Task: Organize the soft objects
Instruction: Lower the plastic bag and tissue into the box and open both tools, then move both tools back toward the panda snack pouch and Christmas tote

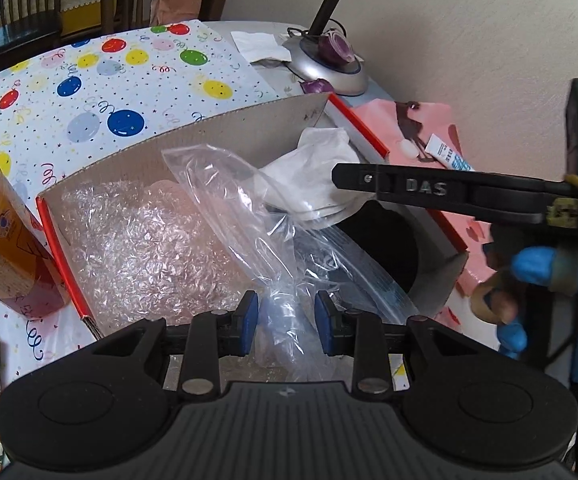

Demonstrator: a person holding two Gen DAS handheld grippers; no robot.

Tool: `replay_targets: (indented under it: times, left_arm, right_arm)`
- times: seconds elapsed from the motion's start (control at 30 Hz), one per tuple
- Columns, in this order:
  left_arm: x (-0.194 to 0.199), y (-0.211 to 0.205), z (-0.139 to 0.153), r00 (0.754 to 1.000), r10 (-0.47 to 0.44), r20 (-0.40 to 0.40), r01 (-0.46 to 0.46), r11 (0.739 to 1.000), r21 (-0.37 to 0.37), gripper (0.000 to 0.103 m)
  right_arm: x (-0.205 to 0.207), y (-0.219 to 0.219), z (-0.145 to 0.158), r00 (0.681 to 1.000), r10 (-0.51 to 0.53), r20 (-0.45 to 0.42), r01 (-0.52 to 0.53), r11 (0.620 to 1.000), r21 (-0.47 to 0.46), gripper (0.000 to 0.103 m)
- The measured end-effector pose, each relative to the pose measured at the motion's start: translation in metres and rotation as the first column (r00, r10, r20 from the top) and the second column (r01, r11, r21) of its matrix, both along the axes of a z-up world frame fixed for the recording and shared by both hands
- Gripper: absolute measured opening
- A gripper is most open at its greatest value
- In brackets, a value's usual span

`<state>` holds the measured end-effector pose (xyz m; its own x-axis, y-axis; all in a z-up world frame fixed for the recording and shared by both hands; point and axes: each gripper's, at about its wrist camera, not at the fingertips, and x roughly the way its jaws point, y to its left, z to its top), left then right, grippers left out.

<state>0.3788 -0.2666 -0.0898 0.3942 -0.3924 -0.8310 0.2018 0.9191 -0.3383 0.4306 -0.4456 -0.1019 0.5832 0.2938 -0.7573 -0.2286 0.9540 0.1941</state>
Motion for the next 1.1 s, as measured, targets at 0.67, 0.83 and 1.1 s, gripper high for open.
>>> replay_targets:
  times: [0.67, 0.83, 1.1]
  left_arm:
    - [-0.018, 0.004, 0.015, 0.995, -0.02, 0.094, 0.022, 1.0, -0.011, 0.069]
    - [-0.036, 0.019, 0.033, 0.989, -0.016, 0.146, 0.02, 0.999, -0.028, 0.069]
    - [-0.066, 0.058, 0.065, 0.975, 0.016, 0.222, -0.005, 0.999, -0.049, 0.07]
  right_arm:
    - [-0.039, -0.02, 0.026, 0.998, 0.017, 0.057, -0.023, 0.994, 0.105, 0.059]
    - [-0.056, -0.021, 0.042, 0.995, 0.03, 0.097, -0.043, 0.989, 0.141, 0.066]
    - [-0.085, -0.008, 0.069, 0.986, 0.063, 0.152, -0.088, 0.983, 0.162, 0.074]
